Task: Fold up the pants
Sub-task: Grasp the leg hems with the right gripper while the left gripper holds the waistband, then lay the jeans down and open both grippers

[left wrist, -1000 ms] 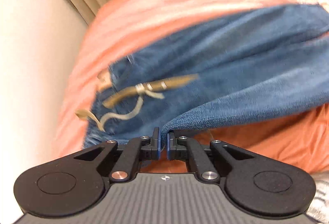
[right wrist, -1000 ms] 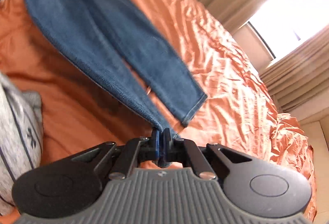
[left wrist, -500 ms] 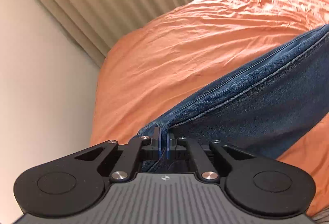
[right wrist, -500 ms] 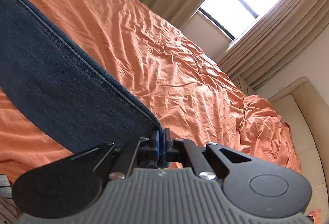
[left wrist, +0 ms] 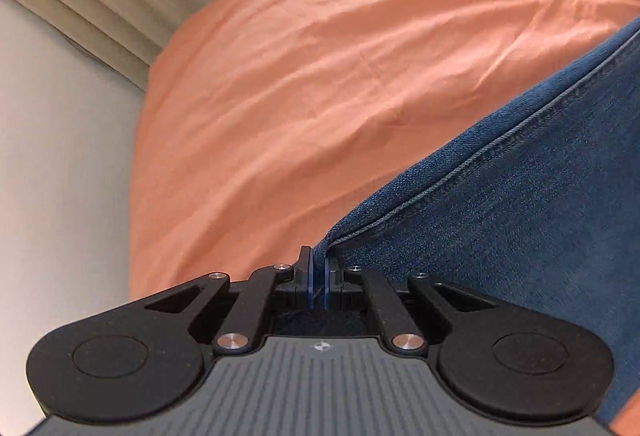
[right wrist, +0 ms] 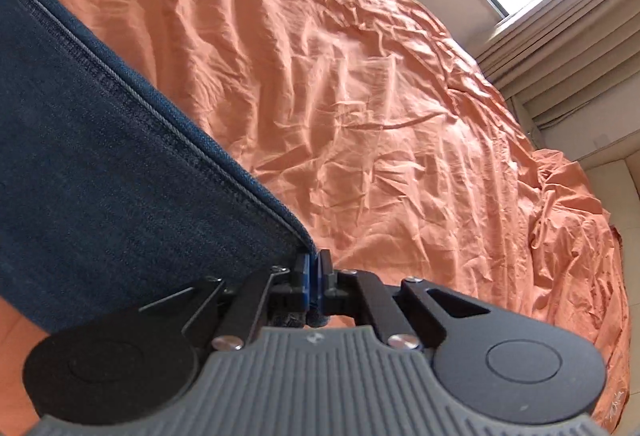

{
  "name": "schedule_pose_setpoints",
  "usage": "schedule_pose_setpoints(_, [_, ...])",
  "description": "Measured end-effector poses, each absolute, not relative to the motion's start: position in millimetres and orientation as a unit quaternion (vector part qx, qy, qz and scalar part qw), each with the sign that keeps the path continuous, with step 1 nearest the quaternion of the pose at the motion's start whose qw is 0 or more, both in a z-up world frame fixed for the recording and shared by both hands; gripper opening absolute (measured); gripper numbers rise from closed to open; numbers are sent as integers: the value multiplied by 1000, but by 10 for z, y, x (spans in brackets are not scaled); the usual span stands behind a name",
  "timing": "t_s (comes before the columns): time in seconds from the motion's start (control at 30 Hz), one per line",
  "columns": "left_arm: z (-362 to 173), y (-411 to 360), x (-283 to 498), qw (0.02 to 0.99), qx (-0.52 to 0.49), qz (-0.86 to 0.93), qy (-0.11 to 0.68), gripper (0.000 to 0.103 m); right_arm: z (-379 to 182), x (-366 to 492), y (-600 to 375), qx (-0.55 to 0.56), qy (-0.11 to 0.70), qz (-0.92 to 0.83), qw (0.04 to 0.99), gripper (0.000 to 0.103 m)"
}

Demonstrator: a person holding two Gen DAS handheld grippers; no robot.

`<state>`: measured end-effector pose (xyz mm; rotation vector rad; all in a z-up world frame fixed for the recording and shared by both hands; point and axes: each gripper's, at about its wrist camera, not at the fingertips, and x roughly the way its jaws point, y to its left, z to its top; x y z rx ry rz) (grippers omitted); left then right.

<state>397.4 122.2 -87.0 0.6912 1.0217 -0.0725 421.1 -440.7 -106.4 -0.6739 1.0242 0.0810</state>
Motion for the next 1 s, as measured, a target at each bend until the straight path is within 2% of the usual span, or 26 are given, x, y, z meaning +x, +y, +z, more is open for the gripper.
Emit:
schedule_pose_setpoints(0.17, [-1313, 1268, 4232, 799, 315, -36, 511, 5, -1534, 4572, -4367, -323, 507, 49, 797, 0])
schedule_pose_setpoints(0.33, [-1544, 1341, 4271, 793, 303, -36, 527, 5, -1747, 4671, -4398, -318, 517, 61, 792, 0])
schedule_pose_setpoints(0.43, [-1445, 1372, 4179, 813, 291, -25, 504, 4, -1668, 4609, -4425, -315, 510, 59, 798, 0])
schedule_pose_setpoints(0.6, [-945, 1417, 3977, 845, 273, -27, 460, 4, -1403, 4394, -4436, -335, 501, 59, 796, 0])
schedule_pose_setpoints(0.83, [-1172, 1393, 4239, 826, 266, -15, 497, 6, -1480, 4495, -4413, -316, 509, 28, 800, 0])
schedule_pose_setpoints(0.9, [-1261, 1356, 4349, 824, 256, 7, 506, 22, -1508, 4485, -4376, -312, 516, 24, 797, 0])
schedule_pose_setpoints(0.93, [-1251, 1352, 4326, 826, 260, 12, 501, 27, -1510, 4479, -4366, -307, 521, 25, 796, 8])
schedule_pose_setpoints(0.97, [-1220, 1333, 4295, 830, 268, 20, 488, 52, -1499, 4461, -4357, -304, 521, 20, 797, 18])
schedule_pose_setpoints(1.0, [-1165, 1323, 4263, 837, 273, 25, 473, 81, -1463, 4429, -4341, -302, 517, 10, 801, 42])
